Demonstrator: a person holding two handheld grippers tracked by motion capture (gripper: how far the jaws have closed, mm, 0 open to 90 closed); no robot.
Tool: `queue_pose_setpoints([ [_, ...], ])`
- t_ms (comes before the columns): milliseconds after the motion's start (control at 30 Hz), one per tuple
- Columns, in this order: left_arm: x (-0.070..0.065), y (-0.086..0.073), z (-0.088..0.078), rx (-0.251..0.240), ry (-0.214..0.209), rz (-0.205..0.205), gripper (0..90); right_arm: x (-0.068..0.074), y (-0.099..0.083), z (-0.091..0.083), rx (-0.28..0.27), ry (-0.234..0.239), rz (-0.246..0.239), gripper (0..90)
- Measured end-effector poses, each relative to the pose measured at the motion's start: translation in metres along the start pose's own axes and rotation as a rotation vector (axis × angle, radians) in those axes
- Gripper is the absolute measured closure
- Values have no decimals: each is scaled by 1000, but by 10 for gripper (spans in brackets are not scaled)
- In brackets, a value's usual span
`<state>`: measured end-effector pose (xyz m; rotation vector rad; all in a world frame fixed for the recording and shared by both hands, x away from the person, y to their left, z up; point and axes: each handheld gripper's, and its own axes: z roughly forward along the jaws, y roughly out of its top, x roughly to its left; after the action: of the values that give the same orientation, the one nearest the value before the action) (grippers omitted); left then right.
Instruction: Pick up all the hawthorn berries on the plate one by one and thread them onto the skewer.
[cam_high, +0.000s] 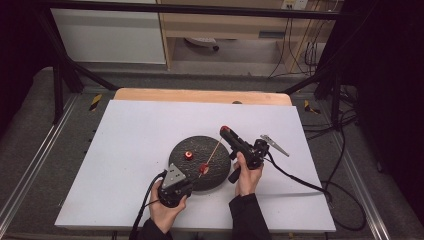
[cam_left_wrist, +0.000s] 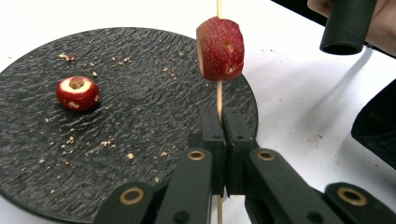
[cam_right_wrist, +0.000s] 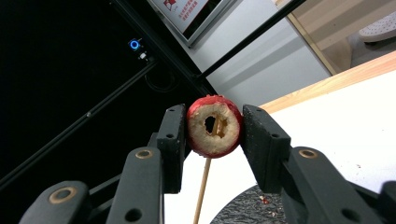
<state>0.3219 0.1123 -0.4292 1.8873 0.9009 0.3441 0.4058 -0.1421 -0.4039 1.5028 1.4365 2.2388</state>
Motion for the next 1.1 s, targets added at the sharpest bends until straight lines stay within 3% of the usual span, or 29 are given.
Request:
queue_pose_setpoints([
  [500, -7, 0, -2, -38, 37, -10, 887, 1, 1, 1, -42, -9, 47, 621],
  [633, -9, 2, 1, -46, 35, -29, 887, 0, -5, 2, -23, -7, 57, 621],
  [1100, -5, 24, 12, -30, 31, -25, 887, 2, -16, -2, 13, 1, 30, 620],
])
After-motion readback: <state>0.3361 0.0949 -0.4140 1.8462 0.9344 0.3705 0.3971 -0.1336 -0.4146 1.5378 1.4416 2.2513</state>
